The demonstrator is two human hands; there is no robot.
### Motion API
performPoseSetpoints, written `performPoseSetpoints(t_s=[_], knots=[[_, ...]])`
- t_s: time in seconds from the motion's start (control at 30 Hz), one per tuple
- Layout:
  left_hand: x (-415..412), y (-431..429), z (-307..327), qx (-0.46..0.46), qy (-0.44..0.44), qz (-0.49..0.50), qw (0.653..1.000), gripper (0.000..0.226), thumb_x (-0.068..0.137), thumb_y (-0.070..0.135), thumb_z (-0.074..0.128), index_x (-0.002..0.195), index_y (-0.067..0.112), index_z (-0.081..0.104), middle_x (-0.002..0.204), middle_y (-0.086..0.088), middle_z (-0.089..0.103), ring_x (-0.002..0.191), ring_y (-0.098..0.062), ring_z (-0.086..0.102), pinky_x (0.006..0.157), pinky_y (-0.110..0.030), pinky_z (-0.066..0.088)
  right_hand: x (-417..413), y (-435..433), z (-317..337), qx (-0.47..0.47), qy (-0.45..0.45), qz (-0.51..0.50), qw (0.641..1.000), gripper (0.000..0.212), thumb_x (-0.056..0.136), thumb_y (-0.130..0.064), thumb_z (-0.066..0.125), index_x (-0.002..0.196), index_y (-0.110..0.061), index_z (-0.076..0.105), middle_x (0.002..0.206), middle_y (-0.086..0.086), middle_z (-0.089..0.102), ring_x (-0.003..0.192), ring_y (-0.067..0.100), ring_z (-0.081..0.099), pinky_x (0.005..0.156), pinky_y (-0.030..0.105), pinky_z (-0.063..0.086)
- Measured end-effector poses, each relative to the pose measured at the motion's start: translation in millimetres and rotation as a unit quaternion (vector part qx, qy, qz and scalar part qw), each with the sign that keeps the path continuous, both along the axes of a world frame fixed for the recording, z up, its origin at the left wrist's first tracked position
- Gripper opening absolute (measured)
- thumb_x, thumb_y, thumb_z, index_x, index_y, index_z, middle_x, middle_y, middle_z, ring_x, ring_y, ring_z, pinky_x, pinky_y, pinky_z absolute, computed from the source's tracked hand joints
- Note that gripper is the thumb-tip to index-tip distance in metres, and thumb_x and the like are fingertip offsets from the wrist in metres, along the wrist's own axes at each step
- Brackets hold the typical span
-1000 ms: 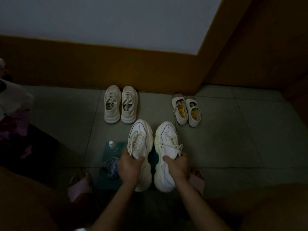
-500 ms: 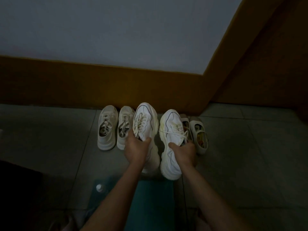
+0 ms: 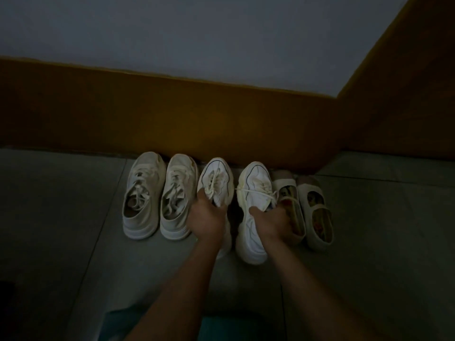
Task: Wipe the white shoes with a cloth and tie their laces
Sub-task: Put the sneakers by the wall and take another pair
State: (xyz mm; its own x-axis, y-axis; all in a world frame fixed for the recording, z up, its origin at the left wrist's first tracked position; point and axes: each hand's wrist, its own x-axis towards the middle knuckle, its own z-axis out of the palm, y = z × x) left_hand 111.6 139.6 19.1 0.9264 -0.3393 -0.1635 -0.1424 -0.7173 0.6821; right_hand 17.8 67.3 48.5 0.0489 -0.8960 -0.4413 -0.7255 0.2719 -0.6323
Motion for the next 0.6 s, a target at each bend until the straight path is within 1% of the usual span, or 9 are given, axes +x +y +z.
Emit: performPoseSetpoints(t_s=[0.07, 0.13, 0.3, 0.47, 0.53, 0.6], knots=[[4, -8, -9, 0.009, -0.009, -0.005, 1.000, 0.056, 0.076, 0.036, 0.069, 0.124, 0.011, 0.052, 0.102, -0.012, 0.067, 0.090, -0.030, 0.064, 0.069, -0.035, 0.050, 7, -8, -7, -0.003, 0.011, 0.008, 1.000, 0.053, 0.081, -0.032, 0.069, 0.122, -0.004, 0.052, 0.123, 0.016, 0.059, 0.108, 0.034, 0.057, 0.071, 0.028, 0.036], [6, -16, -16, 0.018, -0.005, -0.007, 1.000, 0.056, 0.076, 0.035, 0.070, 0.123, 0.011, 0.053, 0.104, -0.012, 0.067, 0.091, -0.030, 0.064, 0.071, -0.035, 0.051, 13, -16, -13, -0.007, 0.021, 0.016, 1.000, 0.052, 0.081, -0.033, 0.069, 0.120, -0.003, 0.053, 0.121, 0.016, 0.060, 0.106, 0.034, 0.058, 0.070, 0.029, 0.036], [16, -34, -36, 0.008, 0.015, -0.011, 1.000, 0.056, 0.074, 0.033, 0.072, 0.122, 0.010, 0.053, 0.107, -0.012, 0.066, 0.095, -0.030, 0.064, 0.074, -0.036, 0.053, 24, -33, -30, -0.012, 0.045, 0.025, 0.999, 0.054, 0.082, -0.035, 0.067, 0.123, -0.005, 0.049, 0.126, 0.016, 0.056, 0.112, 0.035, 0.055, 0.073, 0.032, 0.037], [14, -42, -48, 0.033, -0.019, -0.025, 0.999, 0.047, 0.080, 0.037, 0.062, 0.119, 0.012, 0.053, 0.103, -0.011, 0.065, 0.088, -0.029, 0.063, 0.069, -0.033, 0.051, 30, -42, -47, -0.023, 0.083, 0.028, 0.996, 0.053, 0.081, -0.037, 0.068, 0.120, -0.005, 0.051, 0.123, 0.015, 0.057, 0.109, 0.033, 0.056, 0.073, 0.031, 0.037], [9, -44, -50, 0.048, -0.034, -0.035, 0.998, 0.051, 0.081, 0.038, 0.059, 0.124, 0.012, 0.049, 0.109, -0.013, 0.062, 0.091, -0.031, 0.062, 0.069, -0.033, 0.046, 33, -40, -53, -0.044, 0.093, 0.026, 0.994, 0.057, 0.079, -0.039, 0.070, 0.121, -0.005, 0.049, 0.124, 0.016, 0.056, 0.110, 0.035, 0.056, 0.078, 0.035, 0.043], [5, -46, -50, 0.055, -0.037, -0.038, 0.997, 0.055, 0.083, 0.039, 0.057, 0.130, 0.012, 0.044, 0.117, -0.015, 0.057, 0.096, -0.033, 0.060, 0.069, -0.034, 0.043, 35, -39, -58, -0.056, 0.097, 0.025, 0.993, 0.067, 0.076, -0.041, 0.071, 0.125, -0.005, 0.045, 0.129, 0.017, 0.053, 0.114, 0.037, 0.053, 0.087, 0.040, 0.045]])
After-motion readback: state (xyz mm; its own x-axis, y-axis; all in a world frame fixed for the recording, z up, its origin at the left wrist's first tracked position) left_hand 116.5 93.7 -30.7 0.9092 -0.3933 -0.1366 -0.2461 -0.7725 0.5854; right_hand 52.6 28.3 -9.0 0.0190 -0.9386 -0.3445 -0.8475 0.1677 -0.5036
